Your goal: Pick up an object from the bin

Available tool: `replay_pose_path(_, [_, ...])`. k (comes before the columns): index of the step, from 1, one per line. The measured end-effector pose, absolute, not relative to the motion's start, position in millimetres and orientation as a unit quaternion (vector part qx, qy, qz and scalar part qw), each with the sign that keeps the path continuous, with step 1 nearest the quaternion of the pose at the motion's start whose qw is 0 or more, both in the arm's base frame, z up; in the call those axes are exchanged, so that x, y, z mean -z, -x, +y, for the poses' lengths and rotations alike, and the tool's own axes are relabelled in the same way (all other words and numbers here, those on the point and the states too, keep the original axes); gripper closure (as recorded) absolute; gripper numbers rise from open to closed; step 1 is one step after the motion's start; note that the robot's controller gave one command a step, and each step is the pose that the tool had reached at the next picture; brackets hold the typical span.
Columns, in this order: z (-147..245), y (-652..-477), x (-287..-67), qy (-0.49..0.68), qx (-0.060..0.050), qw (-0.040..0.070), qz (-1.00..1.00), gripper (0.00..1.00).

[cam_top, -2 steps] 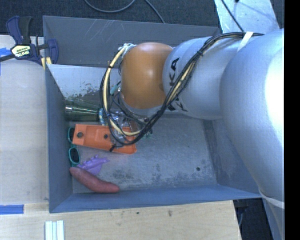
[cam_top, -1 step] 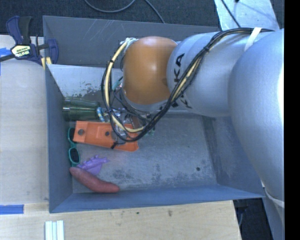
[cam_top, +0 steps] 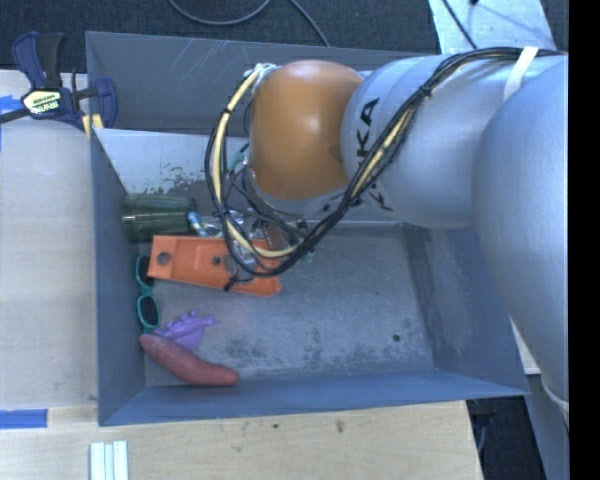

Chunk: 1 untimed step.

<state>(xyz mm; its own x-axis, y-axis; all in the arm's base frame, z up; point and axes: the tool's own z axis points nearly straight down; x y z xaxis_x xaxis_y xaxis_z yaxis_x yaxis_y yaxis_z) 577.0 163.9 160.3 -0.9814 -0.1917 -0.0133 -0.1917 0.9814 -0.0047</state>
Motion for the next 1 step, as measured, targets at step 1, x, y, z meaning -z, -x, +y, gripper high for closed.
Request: replay_pose_path(1, [164.1, -577.7, -175.6, 0.096, 0.001, 0.008, 0.995, 1.0])
